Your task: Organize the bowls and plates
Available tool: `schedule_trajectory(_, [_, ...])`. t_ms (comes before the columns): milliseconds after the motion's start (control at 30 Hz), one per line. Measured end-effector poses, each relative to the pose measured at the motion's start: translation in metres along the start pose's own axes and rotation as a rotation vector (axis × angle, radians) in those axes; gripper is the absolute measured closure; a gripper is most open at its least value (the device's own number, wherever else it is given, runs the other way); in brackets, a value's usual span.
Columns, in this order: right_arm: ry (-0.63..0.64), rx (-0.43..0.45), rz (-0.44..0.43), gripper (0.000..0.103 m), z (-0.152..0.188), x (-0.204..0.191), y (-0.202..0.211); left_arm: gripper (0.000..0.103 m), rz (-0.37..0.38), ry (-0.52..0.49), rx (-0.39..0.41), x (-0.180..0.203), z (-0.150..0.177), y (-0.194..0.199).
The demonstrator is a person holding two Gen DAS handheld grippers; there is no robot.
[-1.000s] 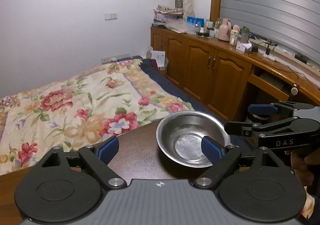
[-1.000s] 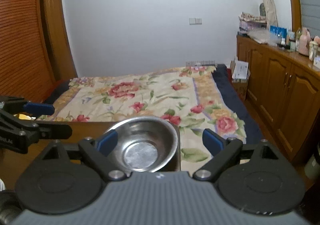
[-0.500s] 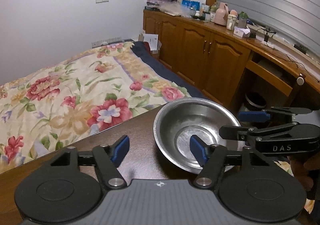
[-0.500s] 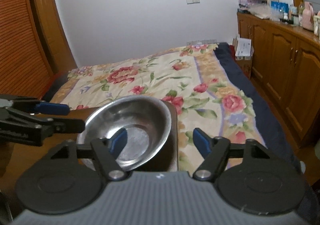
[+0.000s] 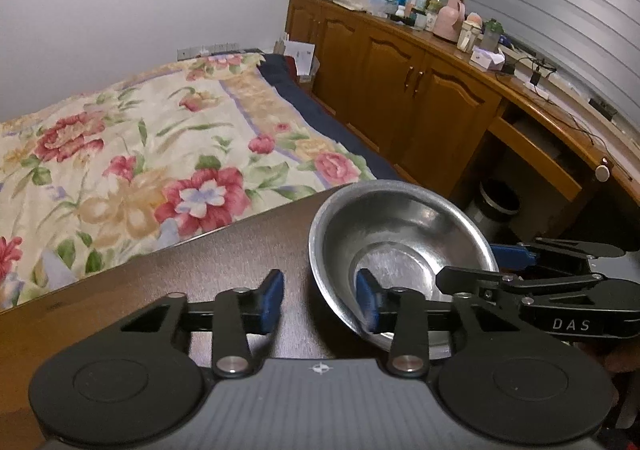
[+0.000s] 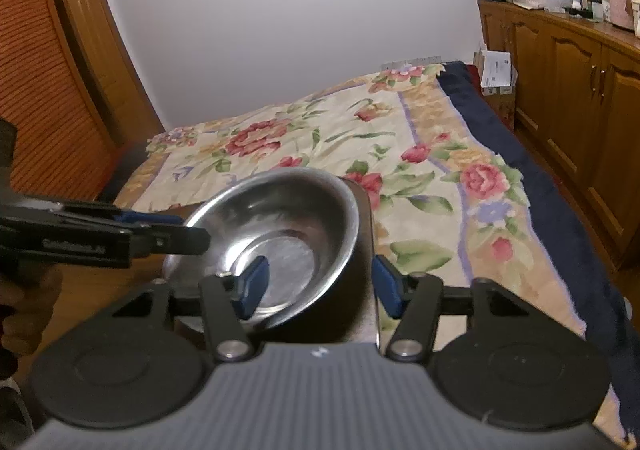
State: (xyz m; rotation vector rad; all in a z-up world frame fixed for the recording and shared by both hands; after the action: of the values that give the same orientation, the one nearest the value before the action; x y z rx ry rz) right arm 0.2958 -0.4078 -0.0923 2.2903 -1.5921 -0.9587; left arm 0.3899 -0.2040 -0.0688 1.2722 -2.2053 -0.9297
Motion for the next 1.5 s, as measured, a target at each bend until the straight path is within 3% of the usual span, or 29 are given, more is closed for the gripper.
schedule_trajectory(67, [0.011, -0.006, 0.007, 0.052, 0.0, -0.001, -0.002, 0.074, 0.009, 0.0, -0.007, 0.0, 0.0, -0.001])
schedule_trajectory(167, [-0.002, -0.013, 0.003, 0.059, 0.001, 0.0, -0.003, 0.081, 0.029, 0.003, -0.016, -0.001, 0.0, -0.003])
schedule_trajectory(200, [-0.01, -0.015, -0.005, 0.066, 0.001, 0.001, -0.003, 0.083, 0.037, 0.009, -0.018, -0.002, 0.0, -0.002])
schedule_trajectory(300, [-0.034, -0.023, -0.017, 0.076, 0.002, 0.004, -0.004, 0.085, 0.067, 0.022, -0.026, -0.002, 0.001, -0.001])
schedule_trajectory(567, [-0.043, -0.007, -0.022, 0.076, -0.005, -0.002, 0.006, 0.085, 0.079, 0.019, 0.006, -0.001, -0.003, 0.022])
schedule_trajectory(1000, [0.01, 0.071, -0.027, 0.076, -0.021, -0.032, 0.048, 0.085, 0.064, -0.015, 0.115, 0.007, -0.01, 0.092])
schedule_trajectory(1500, [0.065, 0.098, -0.051, 0.076, -0.016, -0.075, 0.079, 0.084, 0.041, -0.014, 0.186, 0.0, 0.019, 0.168])
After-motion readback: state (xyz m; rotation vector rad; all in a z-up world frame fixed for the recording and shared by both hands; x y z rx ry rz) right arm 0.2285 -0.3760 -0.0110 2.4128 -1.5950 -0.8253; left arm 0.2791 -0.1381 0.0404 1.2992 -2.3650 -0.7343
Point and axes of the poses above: each gripper's, at about its wrist camera, not at the fingertips, and y roughly against the way its jaws point, x to its right, z to its underside, the point moved 1 cm from there along -y, roughly the way its jaws point, and after that the axes turned 11 degrees about -z, right-handed, at the moved point
